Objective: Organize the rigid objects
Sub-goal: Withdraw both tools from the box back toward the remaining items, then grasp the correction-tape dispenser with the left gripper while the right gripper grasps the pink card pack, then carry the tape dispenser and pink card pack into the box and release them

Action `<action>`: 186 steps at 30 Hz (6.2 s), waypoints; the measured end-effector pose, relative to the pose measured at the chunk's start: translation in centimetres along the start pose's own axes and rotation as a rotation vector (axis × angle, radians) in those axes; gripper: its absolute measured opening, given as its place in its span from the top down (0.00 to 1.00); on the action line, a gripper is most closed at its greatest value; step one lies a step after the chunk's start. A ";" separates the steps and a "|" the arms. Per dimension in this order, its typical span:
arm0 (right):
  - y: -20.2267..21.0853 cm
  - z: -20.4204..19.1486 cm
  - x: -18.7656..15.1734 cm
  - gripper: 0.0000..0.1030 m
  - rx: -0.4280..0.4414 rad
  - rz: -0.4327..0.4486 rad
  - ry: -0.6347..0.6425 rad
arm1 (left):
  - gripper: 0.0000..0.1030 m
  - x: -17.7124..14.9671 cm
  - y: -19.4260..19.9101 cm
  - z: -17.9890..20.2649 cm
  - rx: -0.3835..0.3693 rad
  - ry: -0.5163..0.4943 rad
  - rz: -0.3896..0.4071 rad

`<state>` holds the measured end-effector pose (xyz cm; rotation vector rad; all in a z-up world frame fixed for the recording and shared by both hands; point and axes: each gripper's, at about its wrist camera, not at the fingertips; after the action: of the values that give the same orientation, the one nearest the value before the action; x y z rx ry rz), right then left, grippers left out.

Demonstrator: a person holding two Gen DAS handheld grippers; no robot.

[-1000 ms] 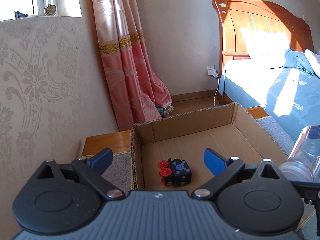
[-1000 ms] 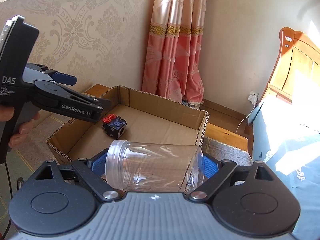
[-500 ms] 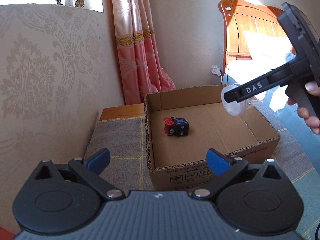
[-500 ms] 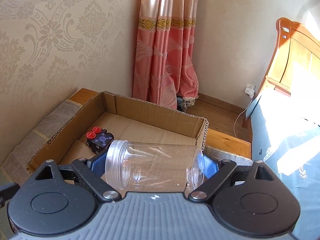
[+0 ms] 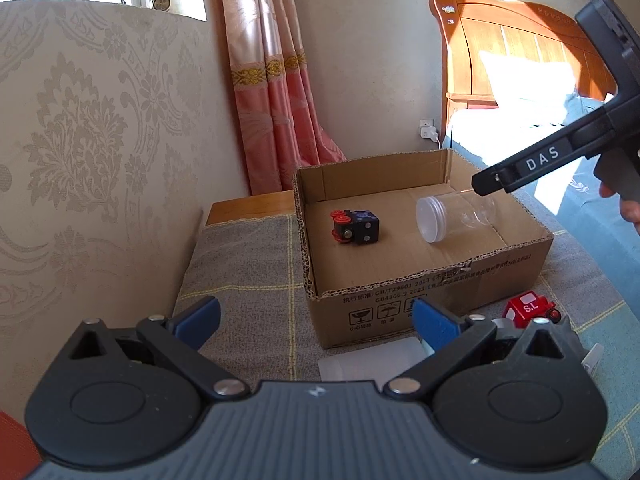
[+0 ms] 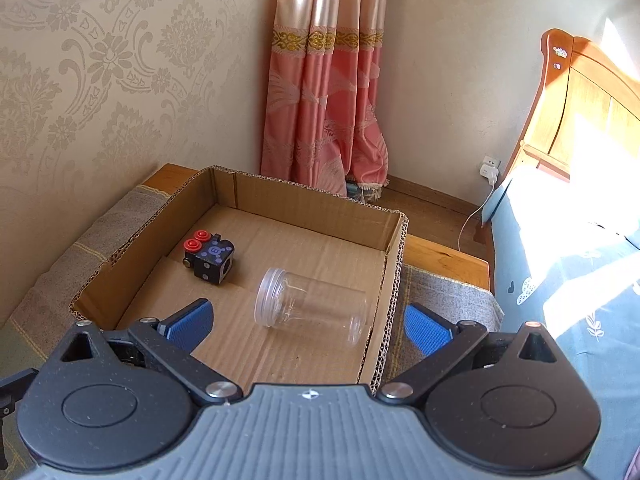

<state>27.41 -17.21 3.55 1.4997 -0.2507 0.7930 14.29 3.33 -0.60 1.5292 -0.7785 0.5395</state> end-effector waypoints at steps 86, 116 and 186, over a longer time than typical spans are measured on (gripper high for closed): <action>3.7 -5.7 -22.4 0.00 0.047 -0.162 -0.045 | 0.01 -11.5 -2.2 -4.2 -0.194 0.055 -0.213; 4.0 -5.5 -22.8 0.00 0.061 -0.139 -0.030 | 0.01 -12.7 -1.8 -0.7 -0.297 -0.145 -0.182; 8.5 -2.1 -11.4 0.10 0.131 0.006 0.102 | 0.13 1.9 -0.5 3.4 -0.227 -0.108 0.012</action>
<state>13.29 -19.83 3.08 1.5761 -0.1284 0.9021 15.52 -0.30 0.10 1.3514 -0.9012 0.3662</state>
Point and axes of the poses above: each gripper's, at about its wrist camera, not at the fingertips, and y roughly against the way its jaws point, z to its right, x to its top, and after that the axes turned 5 degrees about -z, right-handed
